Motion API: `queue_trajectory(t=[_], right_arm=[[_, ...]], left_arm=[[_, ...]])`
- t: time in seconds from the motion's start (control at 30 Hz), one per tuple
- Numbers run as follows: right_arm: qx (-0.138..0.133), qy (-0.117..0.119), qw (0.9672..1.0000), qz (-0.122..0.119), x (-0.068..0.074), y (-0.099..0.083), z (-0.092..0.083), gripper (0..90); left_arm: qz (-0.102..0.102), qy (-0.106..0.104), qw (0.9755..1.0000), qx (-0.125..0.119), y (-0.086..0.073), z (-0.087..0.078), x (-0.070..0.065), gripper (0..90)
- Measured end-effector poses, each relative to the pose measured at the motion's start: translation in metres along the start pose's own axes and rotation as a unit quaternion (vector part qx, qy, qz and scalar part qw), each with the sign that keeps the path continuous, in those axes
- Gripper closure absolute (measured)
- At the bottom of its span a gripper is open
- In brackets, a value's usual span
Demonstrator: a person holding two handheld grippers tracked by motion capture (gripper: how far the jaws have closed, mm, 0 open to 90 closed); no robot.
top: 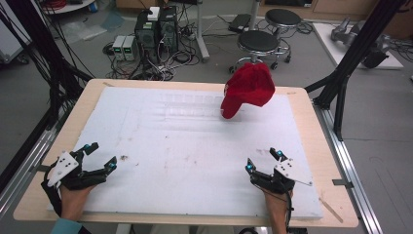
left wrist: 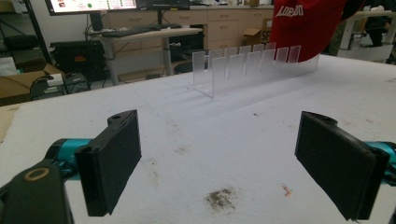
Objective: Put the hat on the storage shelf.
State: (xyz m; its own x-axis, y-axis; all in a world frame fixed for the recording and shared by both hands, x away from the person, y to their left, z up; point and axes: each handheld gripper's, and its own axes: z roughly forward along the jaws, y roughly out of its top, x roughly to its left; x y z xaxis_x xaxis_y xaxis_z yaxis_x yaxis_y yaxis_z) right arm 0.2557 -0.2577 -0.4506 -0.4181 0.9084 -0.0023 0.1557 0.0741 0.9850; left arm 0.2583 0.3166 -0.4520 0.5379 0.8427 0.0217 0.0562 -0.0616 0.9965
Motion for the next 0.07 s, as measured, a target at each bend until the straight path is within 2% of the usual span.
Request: queue_trajectory(t=[0.07], right_arm=[[-0.002,-0.001,1.0000,-0.003,0.0001,-0.0001,0.0000,10.1]], left_arm=[[0.001,0.002,1.0000,-0.002,-0.0002,-0.0006,0.0003,14.8]])
